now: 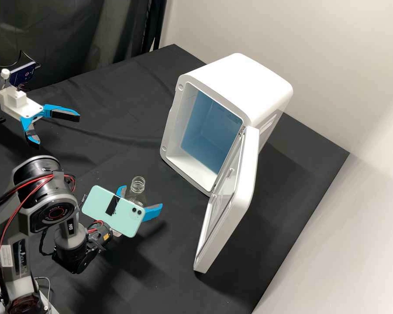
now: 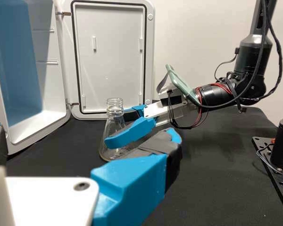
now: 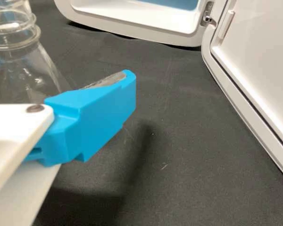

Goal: Place the flask in the incubator

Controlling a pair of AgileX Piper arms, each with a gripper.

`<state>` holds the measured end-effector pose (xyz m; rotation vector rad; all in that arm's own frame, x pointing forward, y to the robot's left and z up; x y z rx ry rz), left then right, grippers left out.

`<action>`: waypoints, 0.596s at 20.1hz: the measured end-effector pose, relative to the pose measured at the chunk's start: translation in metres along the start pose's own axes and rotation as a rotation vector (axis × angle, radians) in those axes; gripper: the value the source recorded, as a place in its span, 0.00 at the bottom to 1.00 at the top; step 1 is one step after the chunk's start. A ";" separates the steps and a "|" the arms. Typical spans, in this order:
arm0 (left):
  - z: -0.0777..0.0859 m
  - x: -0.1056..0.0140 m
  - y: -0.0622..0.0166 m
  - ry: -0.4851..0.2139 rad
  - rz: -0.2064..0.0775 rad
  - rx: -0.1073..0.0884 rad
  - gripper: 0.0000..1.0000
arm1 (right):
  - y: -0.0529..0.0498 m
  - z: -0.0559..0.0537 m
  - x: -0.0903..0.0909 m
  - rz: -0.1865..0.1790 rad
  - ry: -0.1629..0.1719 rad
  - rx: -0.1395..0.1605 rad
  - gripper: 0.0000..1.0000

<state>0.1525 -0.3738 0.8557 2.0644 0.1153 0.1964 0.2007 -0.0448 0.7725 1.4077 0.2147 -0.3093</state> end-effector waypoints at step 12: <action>0.000 0.000 0.0000 0.000 0.000 0.000 1.00 | 0.004 0.000 -0.002 0.022 -0.003 -0.004 0.00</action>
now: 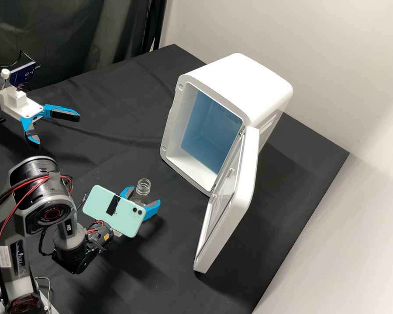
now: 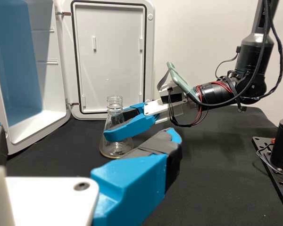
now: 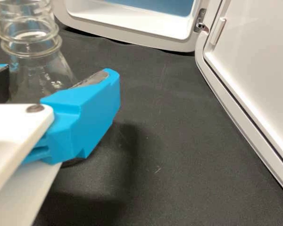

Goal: Place the flask in the incubator

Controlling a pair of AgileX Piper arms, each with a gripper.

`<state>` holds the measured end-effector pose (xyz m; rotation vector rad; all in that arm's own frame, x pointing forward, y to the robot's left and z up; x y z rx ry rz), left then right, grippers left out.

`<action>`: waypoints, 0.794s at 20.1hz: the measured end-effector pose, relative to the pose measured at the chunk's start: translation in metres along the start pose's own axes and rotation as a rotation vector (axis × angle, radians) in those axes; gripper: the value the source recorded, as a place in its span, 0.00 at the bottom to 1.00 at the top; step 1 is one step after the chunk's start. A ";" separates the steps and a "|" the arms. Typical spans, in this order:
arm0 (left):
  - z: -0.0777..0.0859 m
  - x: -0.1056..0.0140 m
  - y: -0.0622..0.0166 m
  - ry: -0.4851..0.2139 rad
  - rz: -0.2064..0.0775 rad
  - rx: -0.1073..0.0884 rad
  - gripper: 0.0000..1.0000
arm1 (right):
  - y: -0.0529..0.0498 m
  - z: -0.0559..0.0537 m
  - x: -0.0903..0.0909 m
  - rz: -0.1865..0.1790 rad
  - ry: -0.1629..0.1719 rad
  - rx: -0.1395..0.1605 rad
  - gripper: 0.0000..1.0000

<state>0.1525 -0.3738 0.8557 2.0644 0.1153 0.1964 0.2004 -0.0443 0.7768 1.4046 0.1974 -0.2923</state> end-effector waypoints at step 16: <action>0.002 0.001 -0.0005 -0.012 -0.003 0.001 1.00 | 0.000 0.000 0.000 0.000 0.000 0.000 0.00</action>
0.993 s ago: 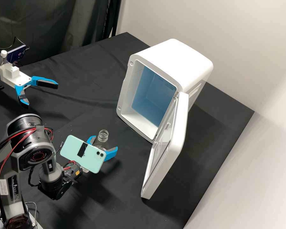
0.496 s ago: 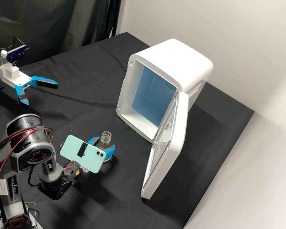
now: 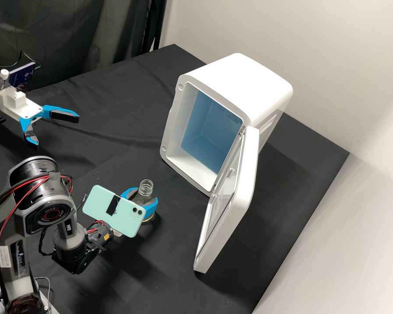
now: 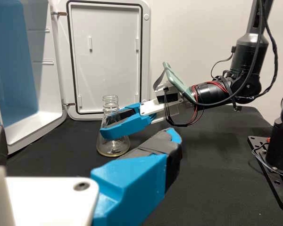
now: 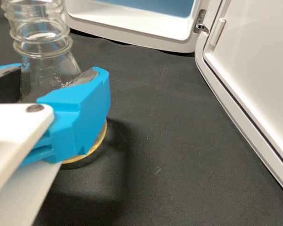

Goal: Place the flask in the incubator

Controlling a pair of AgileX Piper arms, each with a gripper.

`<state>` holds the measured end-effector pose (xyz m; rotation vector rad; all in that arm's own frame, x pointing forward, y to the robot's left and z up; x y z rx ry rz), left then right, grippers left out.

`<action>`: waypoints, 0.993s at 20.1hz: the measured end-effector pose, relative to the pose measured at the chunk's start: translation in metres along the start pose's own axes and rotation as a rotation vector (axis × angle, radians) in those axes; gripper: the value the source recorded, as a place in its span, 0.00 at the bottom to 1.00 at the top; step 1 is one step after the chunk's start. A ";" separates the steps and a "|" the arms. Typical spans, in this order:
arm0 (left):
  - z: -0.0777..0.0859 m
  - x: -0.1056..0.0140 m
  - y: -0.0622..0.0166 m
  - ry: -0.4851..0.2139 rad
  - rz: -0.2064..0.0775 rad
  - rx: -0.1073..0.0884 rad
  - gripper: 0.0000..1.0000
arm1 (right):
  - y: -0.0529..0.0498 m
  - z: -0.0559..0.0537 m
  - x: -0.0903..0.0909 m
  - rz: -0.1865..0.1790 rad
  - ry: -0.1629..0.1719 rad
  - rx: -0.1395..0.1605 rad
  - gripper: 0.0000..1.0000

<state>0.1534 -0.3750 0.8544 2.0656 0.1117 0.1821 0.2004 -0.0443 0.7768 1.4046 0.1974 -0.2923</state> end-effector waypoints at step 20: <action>0.000 0.000 0.0000 0.000 0.000 0.000 1.00 | 0.000 0.000 0.014 0.011 -0.014 0.015 1.00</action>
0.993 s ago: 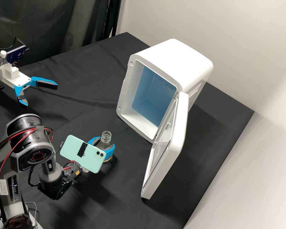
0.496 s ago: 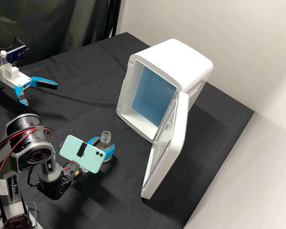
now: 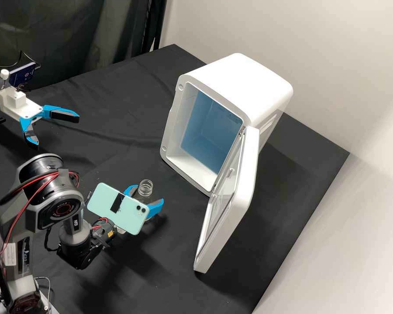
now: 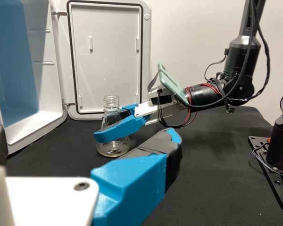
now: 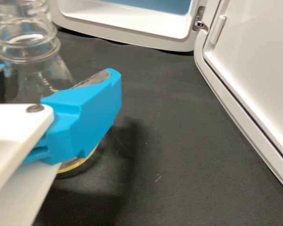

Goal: Place the flask in the incubator

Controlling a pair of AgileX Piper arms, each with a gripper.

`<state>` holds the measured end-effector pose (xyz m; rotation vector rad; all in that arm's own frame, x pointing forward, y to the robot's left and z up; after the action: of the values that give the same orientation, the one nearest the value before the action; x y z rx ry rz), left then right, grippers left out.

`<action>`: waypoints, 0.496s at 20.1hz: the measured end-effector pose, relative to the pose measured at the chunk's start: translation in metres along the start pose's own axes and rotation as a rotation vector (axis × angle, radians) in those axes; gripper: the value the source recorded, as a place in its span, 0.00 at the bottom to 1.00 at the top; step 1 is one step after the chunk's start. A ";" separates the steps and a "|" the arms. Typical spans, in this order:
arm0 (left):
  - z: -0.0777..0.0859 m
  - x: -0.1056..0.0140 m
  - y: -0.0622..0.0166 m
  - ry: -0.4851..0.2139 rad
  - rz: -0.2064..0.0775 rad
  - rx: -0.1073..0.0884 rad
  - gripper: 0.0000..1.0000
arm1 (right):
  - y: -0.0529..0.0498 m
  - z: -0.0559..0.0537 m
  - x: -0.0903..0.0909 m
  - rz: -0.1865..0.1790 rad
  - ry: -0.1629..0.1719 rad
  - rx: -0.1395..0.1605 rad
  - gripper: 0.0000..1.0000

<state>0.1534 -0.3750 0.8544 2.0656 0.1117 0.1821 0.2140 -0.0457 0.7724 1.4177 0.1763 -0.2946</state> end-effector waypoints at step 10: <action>0.000 0.000 0.0000 0.000 0.000 0.000 1.00 | 0.003 0.002 0.005 0.012 -0.009 0.003 0.00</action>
<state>0.1534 -0.3750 0.8544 2.0656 0.1117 0.1821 0.2192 -0.0479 0.7739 1.4195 0.1600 -0.2908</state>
